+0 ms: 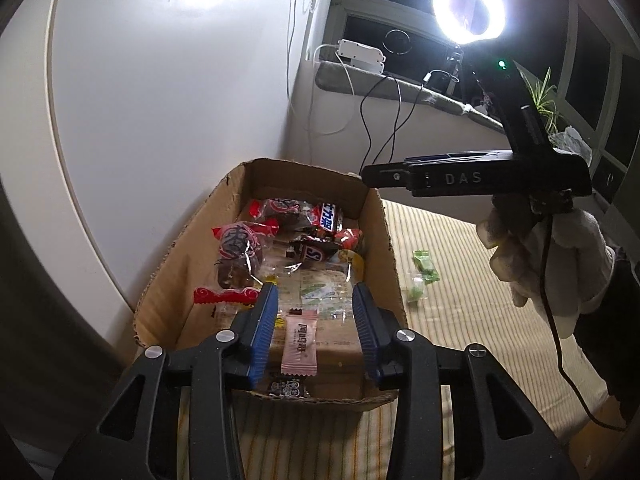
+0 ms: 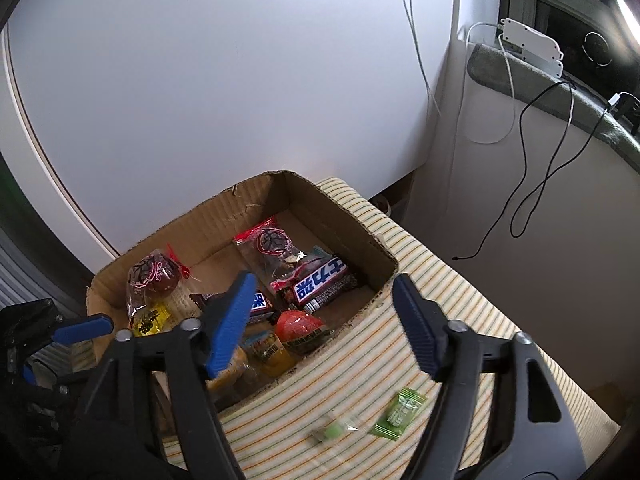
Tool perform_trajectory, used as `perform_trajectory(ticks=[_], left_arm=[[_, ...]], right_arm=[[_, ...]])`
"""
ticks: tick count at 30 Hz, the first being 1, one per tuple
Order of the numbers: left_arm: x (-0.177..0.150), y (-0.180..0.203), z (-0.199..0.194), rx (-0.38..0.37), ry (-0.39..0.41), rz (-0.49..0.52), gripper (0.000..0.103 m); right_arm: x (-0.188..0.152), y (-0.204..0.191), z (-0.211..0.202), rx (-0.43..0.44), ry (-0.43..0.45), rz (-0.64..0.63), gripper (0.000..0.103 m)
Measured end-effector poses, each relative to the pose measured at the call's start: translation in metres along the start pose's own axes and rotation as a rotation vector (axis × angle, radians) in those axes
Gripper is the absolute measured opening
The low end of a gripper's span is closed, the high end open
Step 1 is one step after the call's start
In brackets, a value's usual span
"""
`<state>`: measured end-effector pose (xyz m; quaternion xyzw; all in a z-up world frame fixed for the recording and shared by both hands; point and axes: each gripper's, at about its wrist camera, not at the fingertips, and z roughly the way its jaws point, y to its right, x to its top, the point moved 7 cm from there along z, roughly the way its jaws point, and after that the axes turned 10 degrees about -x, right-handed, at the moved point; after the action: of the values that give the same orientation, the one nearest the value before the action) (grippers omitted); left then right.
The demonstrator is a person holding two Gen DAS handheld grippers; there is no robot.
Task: Organize snacks
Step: 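Carry the pink packet and egg candy into the box and open both grippers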
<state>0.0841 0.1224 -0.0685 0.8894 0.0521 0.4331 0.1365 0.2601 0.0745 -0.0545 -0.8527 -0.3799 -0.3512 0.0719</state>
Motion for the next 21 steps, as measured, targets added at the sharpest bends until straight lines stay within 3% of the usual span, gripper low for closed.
perform_trajectory(ticks=[11,21], left_arm=[[0.004,0.029,0.002,-0.037,0.013,0.031,0.037],[0.000,0.077,0.023,-0.112,-0.021,0.090,0.037]], right_arm=[[-0.024,0.039,-0.022,-0.020,0.002,0.027,0.075],[-0.071,0.085,-0.002,0.020,-0.148,0.148,0.075]])
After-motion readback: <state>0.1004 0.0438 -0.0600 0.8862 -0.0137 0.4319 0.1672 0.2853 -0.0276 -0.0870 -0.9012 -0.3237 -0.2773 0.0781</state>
